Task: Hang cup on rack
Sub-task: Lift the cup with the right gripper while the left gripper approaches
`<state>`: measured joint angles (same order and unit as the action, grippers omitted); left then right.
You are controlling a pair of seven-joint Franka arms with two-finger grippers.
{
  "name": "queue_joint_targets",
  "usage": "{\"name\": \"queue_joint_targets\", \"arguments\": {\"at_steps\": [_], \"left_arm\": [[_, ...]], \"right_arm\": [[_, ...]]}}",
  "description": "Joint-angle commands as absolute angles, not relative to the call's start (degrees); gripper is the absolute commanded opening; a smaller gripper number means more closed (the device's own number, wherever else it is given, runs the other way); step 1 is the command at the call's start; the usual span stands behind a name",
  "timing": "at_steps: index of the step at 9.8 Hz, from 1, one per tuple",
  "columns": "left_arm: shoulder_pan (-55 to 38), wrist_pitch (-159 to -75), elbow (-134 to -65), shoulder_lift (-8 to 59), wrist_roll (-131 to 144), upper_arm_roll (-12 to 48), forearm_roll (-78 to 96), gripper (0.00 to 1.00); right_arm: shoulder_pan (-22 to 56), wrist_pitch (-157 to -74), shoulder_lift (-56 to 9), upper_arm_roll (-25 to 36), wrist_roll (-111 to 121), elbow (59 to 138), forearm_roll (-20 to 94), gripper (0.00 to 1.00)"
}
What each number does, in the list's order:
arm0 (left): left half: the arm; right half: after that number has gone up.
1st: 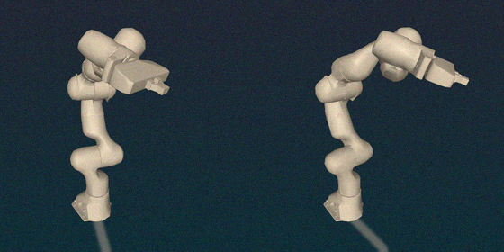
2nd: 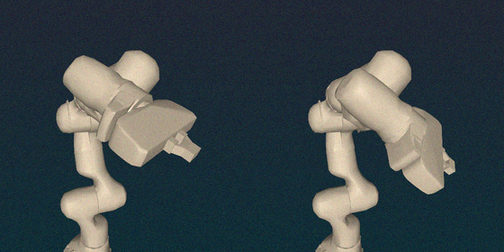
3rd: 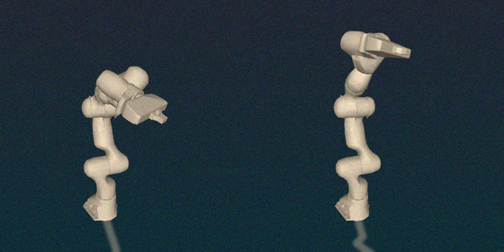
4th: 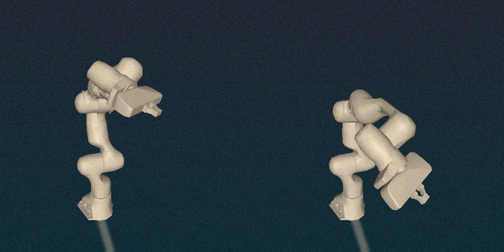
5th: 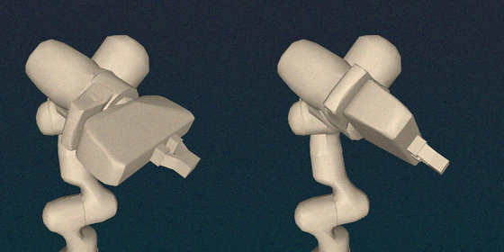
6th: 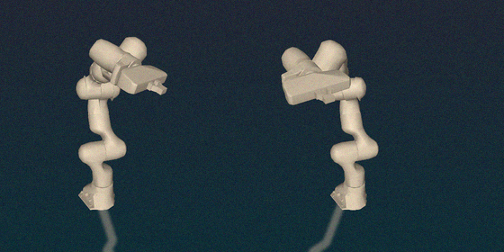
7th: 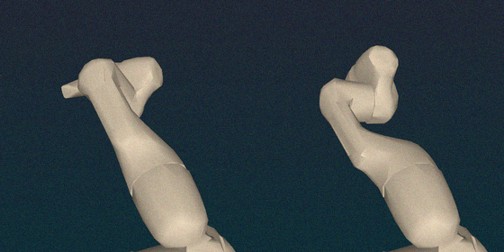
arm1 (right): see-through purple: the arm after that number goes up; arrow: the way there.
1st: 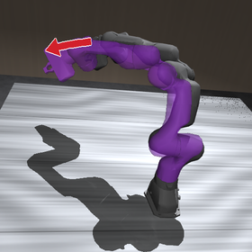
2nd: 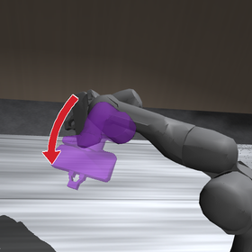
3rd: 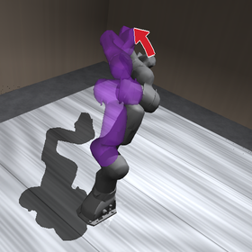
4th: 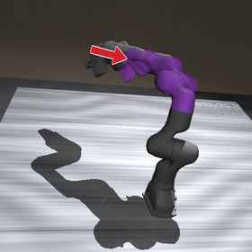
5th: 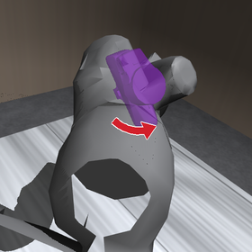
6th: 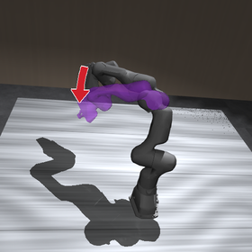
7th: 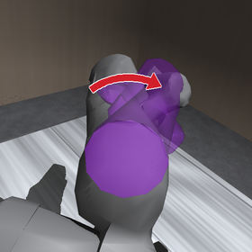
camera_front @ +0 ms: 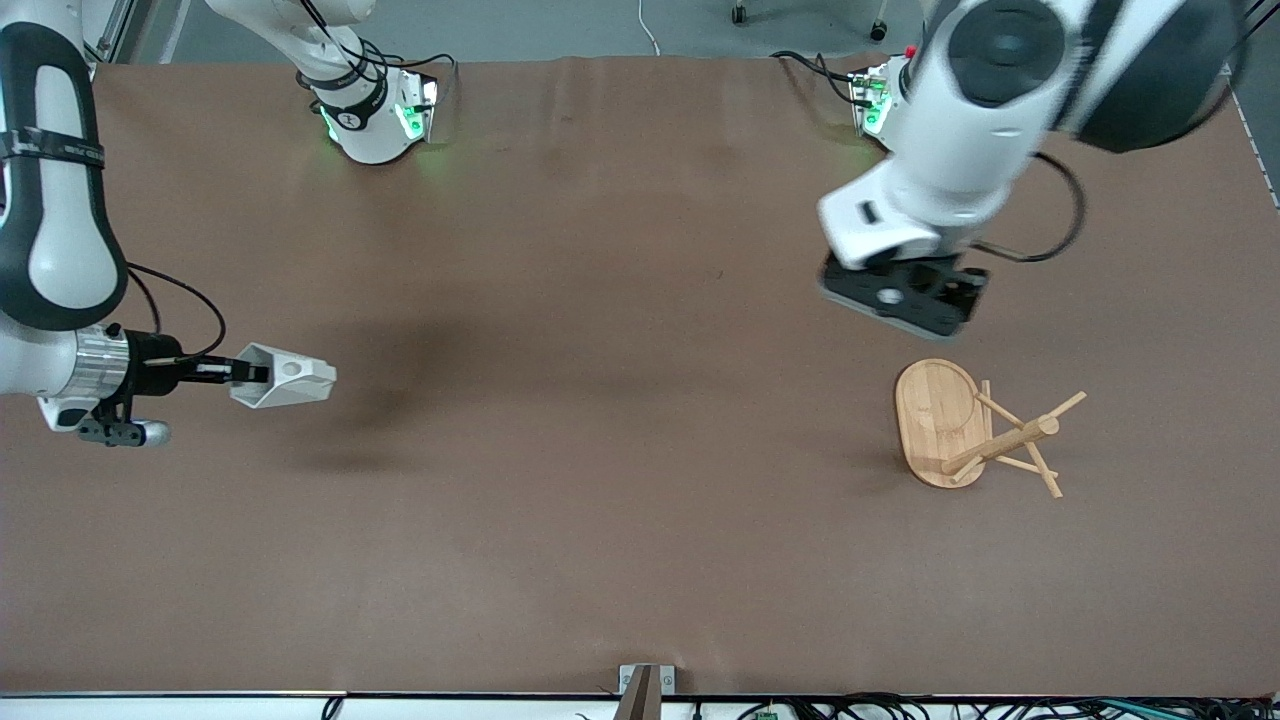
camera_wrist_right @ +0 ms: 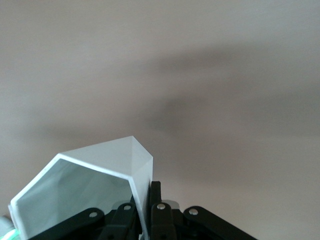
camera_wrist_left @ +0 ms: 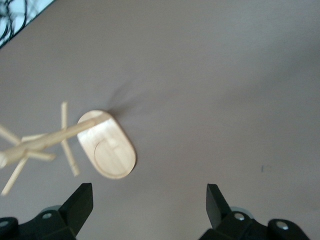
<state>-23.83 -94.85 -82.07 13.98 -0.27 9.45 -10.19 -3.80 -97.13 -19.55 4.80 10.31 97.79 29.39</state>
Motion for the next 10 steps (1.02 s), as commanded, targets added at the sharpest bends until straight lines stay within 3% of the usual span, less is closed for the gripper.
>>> {"name": "queue_joint_targets", "arguments": {"at_steps": [1, 3, 6, 10], "left_arm": [[-24.9, -101.8, -86.9, 14.4, -3.1, 12.9, -11.4, 1.00], [-24.9, -106.4, -88.7, 14.2, -8.8, 15.9, -11.2, 1.00], [-24.9, -111.1, -88.7, 15.6, -11.8, 19.3, -11.2, 1.00], [-24.2, -111.7, -88.8, 16.6, -20.7, 21.8, -4.5, 0.98]], "right_arm": [[-3.7, -94.3, -19.4, 1.1, 13.3, 99.7, 43.4, 0.00], [-3.7, -92.6, -19.4, -3.1, 14.1, 100.2, 51.6, 0.00], [-3.3, -93.8, -18.6, -9.2, 17.9, 106.9, 67.4, 0.00], [-2.8, -94.1, -17.4, -14.8, 23.0, 113.2, 80.0, 0.00]]}}
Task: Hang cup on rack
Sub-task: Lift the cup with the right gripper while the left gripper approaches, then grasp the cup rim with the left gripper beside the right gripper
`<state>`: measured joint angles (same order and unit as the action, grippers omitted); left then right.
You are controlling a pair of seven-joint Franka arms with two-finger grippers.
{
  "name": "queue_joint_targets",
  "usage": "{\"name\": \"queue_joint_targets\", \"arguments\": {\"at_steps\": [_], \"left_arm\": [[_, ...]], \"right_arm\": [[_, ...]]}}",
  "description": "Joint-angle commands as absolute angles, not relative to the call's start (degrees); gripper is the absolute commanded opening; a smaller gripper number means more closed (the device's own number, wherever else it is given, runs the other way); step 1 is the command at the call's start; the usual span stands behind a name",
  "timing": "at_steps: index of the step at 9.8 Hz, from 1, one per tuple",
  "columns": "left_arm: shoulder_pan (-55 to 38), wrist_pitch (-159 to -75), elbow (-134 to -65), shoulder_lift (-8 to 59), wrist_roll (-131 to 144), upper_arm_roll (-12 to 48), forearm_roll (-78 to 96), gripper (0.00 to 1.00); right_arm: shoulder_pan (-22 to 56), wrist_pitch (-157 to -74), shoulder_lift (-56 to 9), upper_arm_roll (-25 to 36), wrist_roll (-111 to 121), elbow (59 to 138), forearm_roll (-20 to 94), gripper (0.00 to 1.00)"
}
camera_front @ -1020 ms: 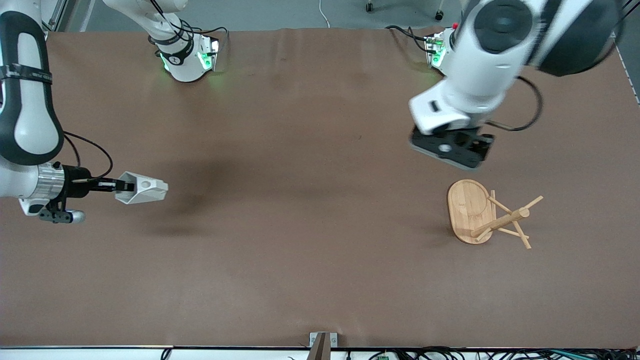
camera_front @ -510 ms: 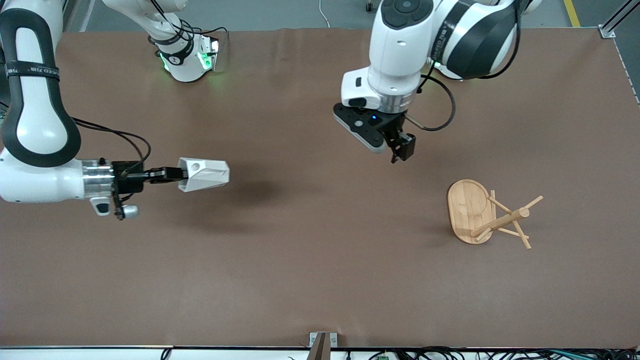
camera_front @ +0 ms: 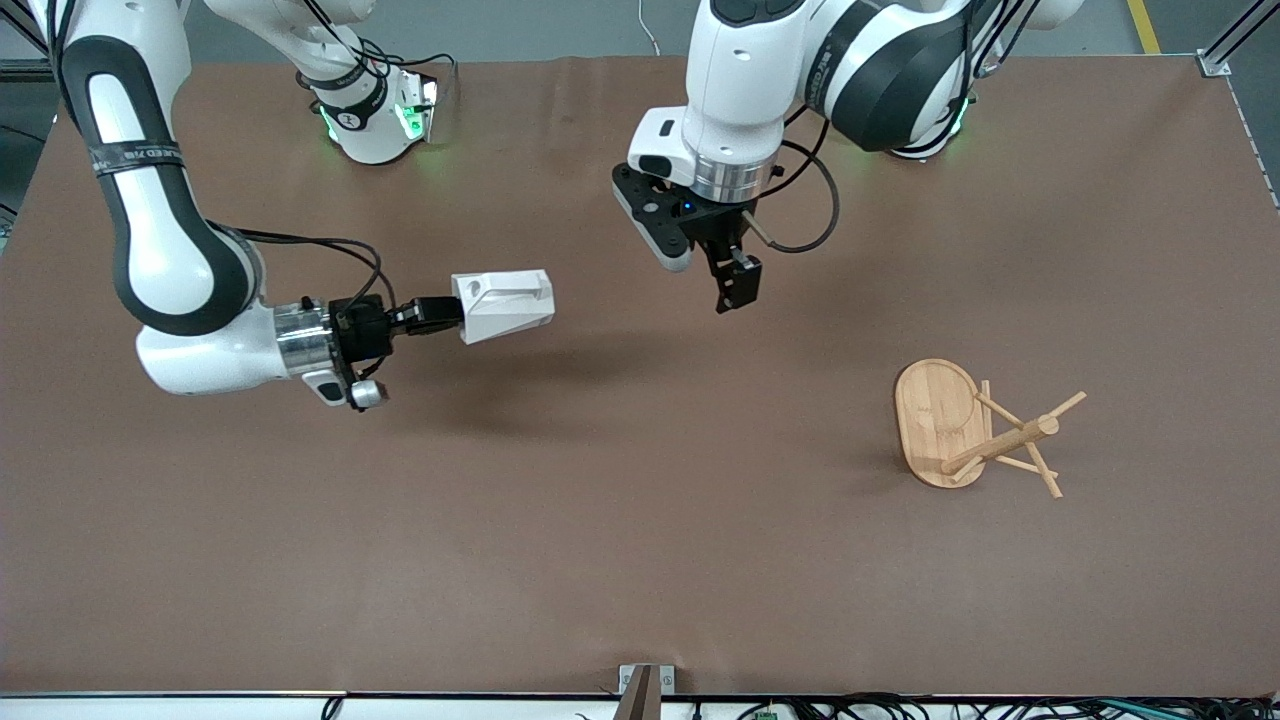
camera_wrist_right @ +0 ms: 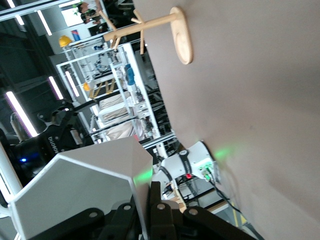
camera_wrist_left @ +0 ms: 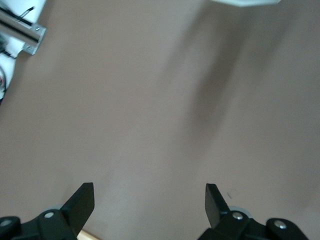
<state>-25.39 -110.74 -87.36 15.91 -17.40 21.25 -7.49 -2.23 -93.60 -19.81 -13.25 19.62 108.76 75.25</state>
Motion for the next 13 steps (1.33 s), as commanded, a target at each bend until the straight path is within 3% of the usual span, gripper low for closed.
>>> {"name": "queue_joint_targets", "arguments": {"at_steps": [1, 4, 8, 13], "left_arm": [[-24.1, -111.6, -88.6, 16.5, -22.3, 21.8, -0.5, 0.98], [-25.0, -109.4, -85.2, 16.1, -21.6, 23.6, 1.6, 1.00], [-26.1, -107.5, -81.5, 18.0, -21.4, 24.2, 1.0, 0.99], [-28.6, -107.6, -76.2, 23.4, -21.4, 23.8, 0.1, 0.91]], "right_arm": [[-2.7, -94.6, -17.6, -15.5, 25.9, 114.6, 82.6, 0.00], [-2.2, -100.4, -17.7, -19.6, 28.6, 115.8, 85.9, 0.00], [-2.2, -100.5, -17.6, -20.0, 33.2, 118.4, 87.6, 0.00], [-2.4, -100.4, -17.3, -20.8, 33.2, 118.3, 87.6, 0.01]]}}
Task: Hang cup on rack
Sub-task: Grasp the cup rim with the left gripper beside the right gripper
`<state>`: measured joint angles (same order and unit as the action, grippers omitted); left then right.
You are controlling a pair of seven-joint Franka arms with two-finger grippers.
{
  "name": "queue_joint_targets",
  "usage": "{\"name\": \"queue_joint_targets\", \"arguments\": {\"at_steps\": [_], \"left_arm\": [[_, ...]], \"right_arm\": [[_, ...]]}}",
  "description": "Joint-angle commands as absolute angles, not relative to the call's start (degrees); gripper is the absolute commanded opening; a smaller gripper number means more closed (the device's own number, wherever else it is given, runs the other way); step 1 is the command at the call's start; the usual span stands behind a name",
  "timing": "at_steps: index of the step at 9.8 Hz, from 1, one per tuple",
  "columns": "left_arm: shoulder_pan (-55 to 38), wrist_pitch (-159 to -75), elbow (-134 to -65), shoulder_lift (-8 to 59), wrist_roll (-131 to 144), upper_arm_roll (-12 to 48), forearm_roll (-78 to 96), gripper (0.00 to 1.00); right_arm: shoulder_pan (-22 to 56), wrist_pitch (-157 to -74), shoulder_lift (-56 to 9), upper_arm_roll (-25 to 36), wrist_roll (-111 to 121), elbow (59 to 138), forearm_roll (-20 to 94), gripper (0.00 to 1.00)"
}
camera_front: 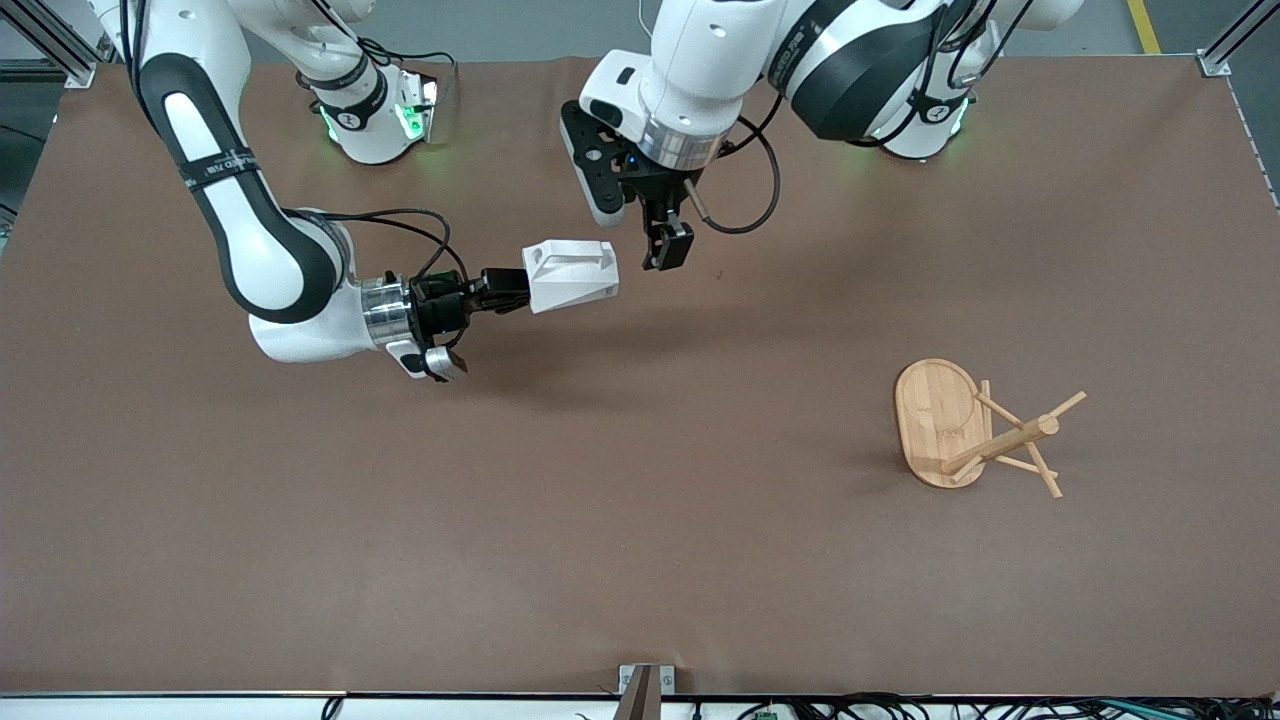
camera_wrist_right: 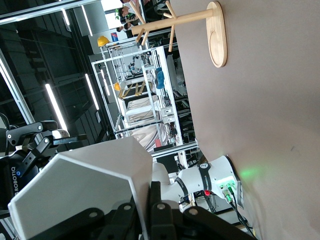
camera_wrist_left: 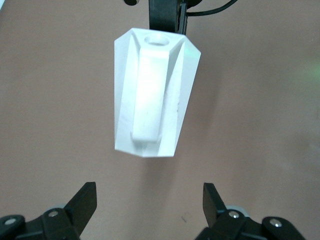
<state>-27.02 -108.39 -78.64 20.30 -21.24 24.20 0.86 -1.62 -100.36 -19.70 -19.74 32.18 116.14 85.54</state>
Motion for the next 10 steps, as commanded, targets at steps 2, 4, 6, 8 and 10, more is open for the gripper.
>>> {"name": "queue_joint_targets", "arguments": {"at_steps": [2, 4, 6, 8, 10], "left_arm": [[-29.5, -107.8, -75.9, 23.8, -21.4, 23.7, 0.1, 0.88], [-30.3, -109.2, -75.2, 25.1, -21.5, 23.6, -0.4, 0.88], [-30.4, -109.3, -74.4, 26.4, -22.0, 23.6, -2.3, 0.85], [-30.7, -109.5, -73.6, 27.2, -22.0, 23.6, -2.4, 0.83], [-30.7, -110.3, -73.5, 27.3, -22.0, 23.6, -2.4, 0.80]], "right_arm": [[-2.4, -100.3, -17.2, -21.1, 33.2, 118.3, 88.0, 0.01], [-2.4, -100.2, -16.7, -21.1, 33.2, 118.4, 88.0, 0.01], [-2.4, -100.2, -16.3, -21.2, 33.2, 118.4, 88.0, 0.01], [-2.4, -100.1, -15.8, -21.2, 33.2, 118.6, 88.0, 0.01], [-2.4, -100.2, -15.5, -21.8, 33.2, 119.0, 88.0, 0.01]]}}
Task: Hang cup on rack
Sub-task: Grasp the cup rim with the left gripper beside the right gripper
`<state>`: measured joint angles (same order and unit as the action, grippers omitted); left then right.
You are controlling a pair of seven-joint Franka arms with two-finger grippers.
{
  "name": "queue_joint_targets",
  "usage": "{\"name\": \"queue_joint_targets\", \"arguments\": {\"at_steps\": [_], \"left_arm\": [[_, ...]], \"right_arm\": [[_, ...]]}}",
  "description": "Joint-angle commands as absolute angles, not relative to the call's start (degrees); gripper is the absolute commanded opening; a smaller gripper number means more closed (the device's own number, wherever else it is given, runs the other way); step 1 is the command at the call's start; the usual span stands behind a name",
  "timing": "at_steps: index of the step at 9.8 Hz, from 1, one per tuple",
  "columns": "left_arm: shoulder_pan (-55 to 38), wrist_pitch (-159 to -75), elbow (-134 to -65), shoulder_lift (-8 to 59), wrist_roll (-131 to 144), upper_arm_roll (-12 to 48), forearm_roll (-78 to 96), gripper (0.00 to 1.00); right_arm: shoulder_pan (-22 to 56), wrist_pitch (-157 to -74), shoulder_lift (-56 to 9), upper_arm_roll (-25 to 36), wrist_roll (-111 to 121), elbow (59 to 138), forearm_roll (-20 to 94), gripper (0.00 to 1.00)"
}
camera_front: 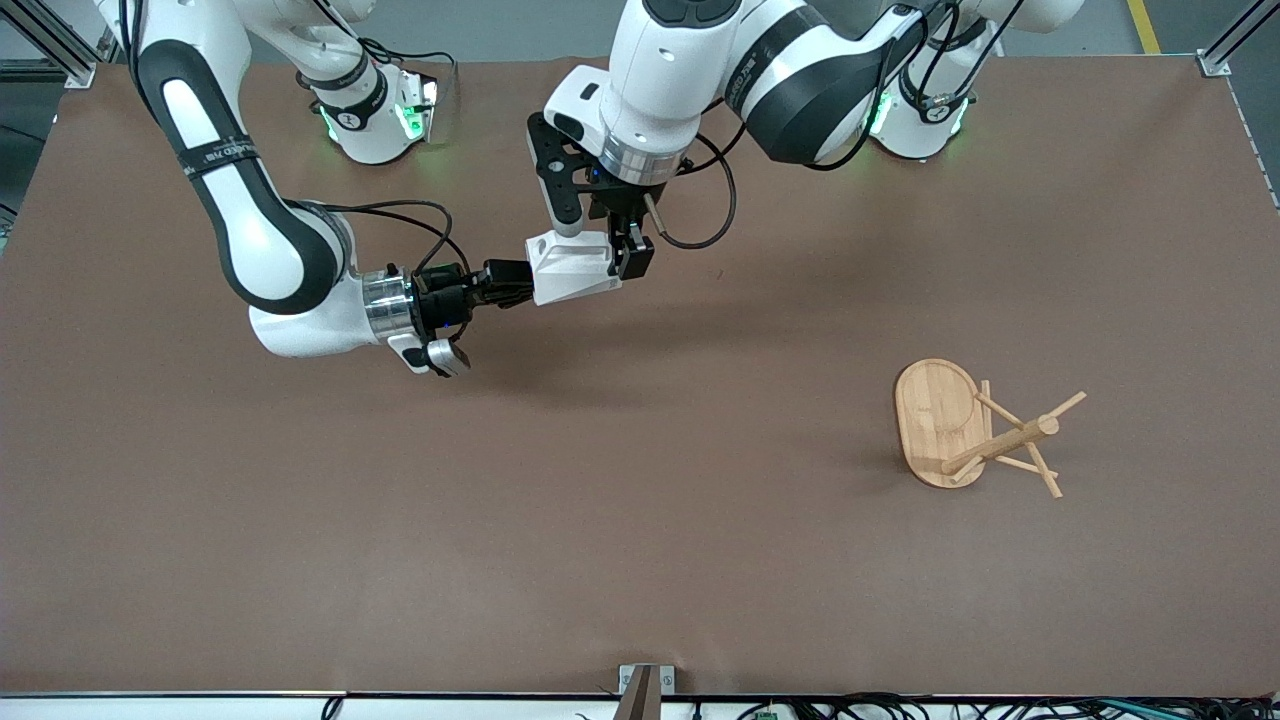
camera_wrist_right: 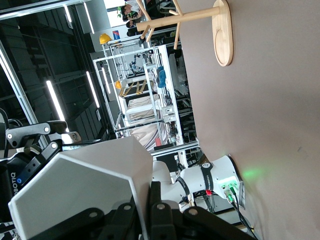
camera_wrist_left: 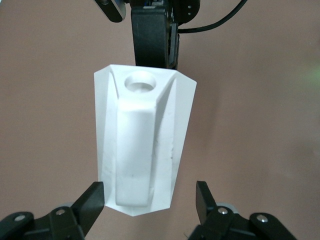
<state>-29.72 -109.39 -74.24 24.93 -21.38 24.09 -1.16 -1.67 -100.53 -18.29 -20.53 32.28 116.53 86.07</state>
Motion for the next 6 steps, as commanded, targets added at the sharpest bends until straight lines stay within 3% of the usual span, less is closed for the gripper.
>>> {"name": "queue_joint_targets", "arguments": {"at_steps": [1, 4, 5, 6], "left_arm": [[-30.7, -110.3, -73.4, 27.8, -22.0, 23.6, -2.4, 0.78], [-30.7, -111.7, -73.5, 28.6, -22.0, 23.6, -2.5, 0.74], [-30.7, -111.7, -73.6, 28.7, -22.4, 23.6, -3.2, 0.57], [-30.7, -111.7, -73.6, 28.7, -22.3, 23.9, -5.2, 0.26]], "right_arm": [[-2.4, -100.3, -15.2, -22.1, 33.2, 119.0, 88.1, 0.01], [-2.4, -100.3, -14.7, -22.3, 33.2, 119.4, 88.5, 0.01], [-2.4, -100.3, -14.6, -22.3, 33.2, 119.4, 88.5, 0.01], [-2.4, -100.3, -14.6, -22.3, 33.2, 119.4, 88.6, 0.01]]}}
